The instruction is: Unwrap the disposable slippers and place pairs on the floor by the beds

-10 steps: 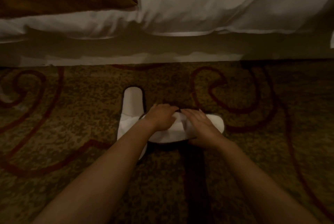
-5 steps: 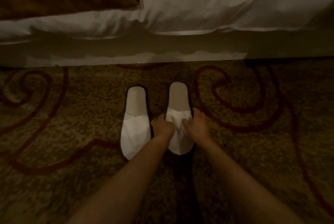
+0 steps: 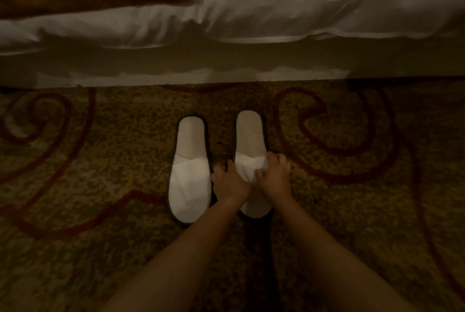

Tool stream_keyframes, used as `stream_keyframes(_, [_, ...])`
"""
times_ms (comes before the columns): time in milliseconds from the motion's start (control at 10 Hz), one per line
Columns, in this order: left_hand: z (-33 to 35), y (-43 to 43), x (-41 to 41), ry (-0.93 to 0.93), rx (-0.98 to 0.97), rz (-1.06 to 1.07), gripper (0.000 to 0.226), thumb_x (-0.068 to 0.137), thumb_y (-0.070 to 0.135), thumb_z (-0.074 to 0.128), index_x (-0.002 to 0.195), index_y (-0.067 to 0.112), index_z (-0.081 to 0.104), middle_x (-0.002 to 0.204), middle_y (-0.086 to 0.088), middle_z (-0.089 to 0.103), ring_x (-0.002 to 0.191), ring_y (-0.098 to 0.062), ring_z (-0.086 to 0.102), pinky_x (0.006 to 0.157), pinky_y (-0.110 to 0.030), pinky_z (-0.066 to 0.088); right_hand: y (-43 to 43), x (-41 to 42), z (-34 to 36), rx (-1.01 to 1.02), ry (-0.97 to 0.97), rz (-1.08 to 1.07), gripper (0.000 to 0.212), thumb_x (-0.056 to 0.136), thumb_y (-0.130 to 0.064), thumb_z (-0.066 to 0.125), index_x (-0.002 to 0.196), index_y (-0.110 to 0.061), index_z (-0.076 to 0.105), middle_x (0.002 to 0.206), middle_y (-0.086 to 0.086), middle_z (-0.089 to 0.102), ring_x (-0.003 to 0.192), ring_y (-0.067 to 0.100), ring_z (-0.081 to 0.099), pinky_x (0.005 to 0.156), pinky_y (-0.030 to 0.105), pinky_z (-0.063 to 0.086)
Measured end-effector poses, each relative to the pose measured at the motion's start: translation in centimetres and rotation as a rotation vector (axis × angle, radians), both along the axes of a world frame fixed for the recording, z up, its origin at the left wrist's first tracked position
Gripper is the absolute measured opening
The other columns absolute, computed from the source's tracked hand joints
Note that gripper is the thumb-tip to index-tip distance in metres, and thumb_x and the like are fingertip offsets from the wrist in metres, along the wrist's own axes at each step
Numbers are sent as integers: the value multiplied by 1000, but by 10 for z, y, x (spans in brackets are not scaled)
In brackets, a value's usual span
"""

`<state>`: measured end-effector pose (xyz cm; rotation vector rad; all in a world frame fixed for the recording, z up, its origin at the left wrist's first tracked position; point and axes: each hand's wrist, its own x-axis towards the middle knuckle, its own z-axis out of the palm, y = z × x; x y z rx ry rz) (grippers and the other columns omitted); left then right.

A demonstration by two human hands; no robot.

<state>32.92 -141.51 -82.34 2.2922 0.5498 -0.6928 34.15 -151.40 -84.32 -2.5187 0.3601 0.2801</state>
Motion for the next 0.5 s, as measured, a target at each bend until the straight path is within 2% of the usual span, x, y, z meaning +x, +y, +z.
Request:
stream_keyframes(100, [-1, 0, -1, -3, -2, -12, 78, 89, 32, 53, 149, 14, 7, 152, -17, 11, 140, -35, 14, 115, -35, 18, -2, 1, -1, -5, -10, 30, 51, 87, -18, 56, 135, -9, 39, 136, 14, 39, 123, 29, 36, 98, 32, 36])
stream_keyframes(300, [7, 0, 1, -18, 10, -72, 72, 94, 43, 41, 149, 13, 5, 152, -18, 13, 140, -34, 14, 113, -40, 20, 6, 1, 3, -23, -20, 23, 49, 86, -19, 51, 133, -8, 40, 132, 16, 41, 118, 31, 38, 96, 35, 37])
stream_keyframes(400, [29, 9, 0, -14, 63, -151, 69, 95, 48, 34, 149, 15, 8, 151, -17, 20, 137, -33, 21, 111, -42, 23, 6, 1, 20, -9, 95, 43, 54, 90, -26, 49, 138, -8, 33, 142, 17, 35, 127, 32, 33, 103, 37, 32])
stream_keyframes(500, [82, 18, 5, -120, 169, -245, 66, 95, 46, 34, 149, 18, 8, 152, -14, 21, 136, -33, 24, 109, -44, 27, 0, 4, 71, -23, 203, 50, 65, 93, -41, 45, 145, -8, 22, 151, 17, 26, 138, 33, 23, 111, 39, 23])
